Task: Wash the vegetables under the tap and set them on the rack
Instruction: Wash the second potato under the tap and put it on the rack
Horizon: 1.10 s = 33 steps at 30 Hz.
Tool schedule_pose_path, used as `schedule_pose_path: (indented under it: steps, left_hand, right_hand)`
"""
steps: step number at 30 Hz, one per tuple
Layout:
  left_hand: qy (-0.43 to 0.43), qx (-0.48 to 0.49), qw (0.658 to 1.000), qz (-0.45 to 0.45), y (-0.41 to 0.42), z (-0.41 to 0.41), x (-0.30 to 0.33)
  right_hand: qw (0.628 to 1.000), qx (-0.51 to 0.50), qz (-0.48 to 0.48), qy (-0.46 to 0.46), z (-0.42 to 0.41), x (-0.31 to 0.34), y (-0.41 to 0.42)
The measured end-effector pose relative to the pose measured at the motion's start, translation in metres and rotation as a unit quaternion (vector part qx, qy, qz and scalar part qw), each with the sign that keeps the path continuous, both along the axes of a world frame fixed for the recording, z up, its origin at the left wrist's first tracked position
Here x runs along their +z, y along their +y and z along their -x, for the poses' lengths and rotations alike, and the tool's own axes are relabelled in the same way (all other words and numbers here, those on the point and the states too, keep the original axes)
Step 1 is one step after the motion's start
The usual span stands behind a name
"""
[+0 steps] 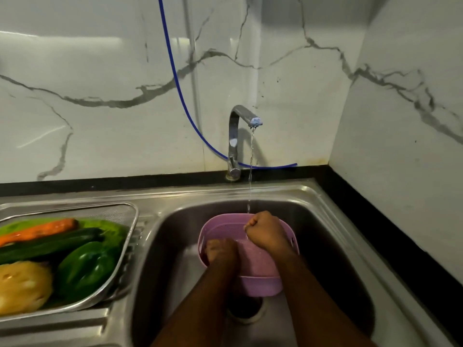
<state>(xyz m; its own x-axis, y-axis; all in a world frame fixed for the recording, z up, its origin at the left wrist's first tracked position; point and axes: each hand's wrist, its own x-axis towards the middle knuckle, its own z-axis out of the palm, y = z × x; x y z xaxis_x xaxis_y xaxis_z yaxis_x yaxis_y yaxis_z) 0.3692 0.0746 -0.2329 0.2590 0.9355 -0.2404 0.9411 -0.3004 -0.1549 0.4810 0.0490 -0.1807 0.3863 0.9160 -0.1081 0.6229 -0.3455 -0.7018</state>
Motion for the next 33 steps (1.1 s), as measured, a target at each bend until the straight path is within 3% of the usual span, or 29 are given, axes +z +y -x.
schedule_pose_path:
  steps: [3,7,10,13,14,15,17,19,21,24,26,28,33]
  left_hand:
    - [0.050,-0.011,0.999,-0.010,0.000,-0.006,-0.002]
    - [-0.007,0.005,1.000,0.000,0.005,-0.005,-0.003]
    - [-0.104,0.008,0.994,0.040,0.012,-0.004,-0.011]
    - [-0.296,0.048,0.953,0.033,0.021,0.003,-0.016]
    - [-0.375,0.090,0.922,0.034,0.022,0.006,-0.011]
    - [-0.472,0.144,0.868,0.056,0.023,0.007,-0.004]
    - [-0.677,0.211,0.693,0.127,0.023,0.005,0.013]
    - [-0.790,0.217,0.541,0.190,0.023,0.002,0.032]
    - [-0.834,0.212,0.445,0.247,0.023,-0.001,0.049]
    - [-0.865,0.219,0.356,0.277,0.022,-0.008,0.062]
    - [-0.875,0.233,0.329,0.270,0.022,-0.013,0.062]
    - [-0.875,0.234,0.332,0.262,0.020,-0.017,0.060]
    - [-0.851,0.196,0.436,0.219,0.016,-0.021,0.063]
  right_hand:
    - [1.000,-0.006,0.000,0.013,-0.001,0.003,0.001]
    - [1.000,-0.023,-0.005,0.016,-0.006,0.009,-0.003]
    - [0.999,-0.032,-0.008,0.023,-0.006,0.014,-0.006]
    - [0.999,-0.041,-0.009,0.032,-0.008,0.017,-0.007]
    - [0.998,-0.047,-0.010,0.037,-0.008,0.017,-0.007]
    - [0.997,-0.058,-0.017,0.040,-0.009,0.018,-0.007]
    - [0.994,-0.089,-0.040,0.045,-0.009,0.021,-0.007]
    - [0.989,-0.111,-0.060,0.071,-0.009,0.024,-0.006]
    - [0.991,-0.088,-0.048,0.092,-0.007,0.023,-0.004]
    - [0.982,-0.029,-0.032,0.186,-0.001,0.019,0.001]
    - [0.948,-0.029,-0.026,0.316,0.003,0.022,-0.002]
    - [0.914,-0.027,-0.038,0.402,0.003,0.020,-0.003]
    - [0.905,-0.031,-0.074,0.418,0.008,0.014,0.001]
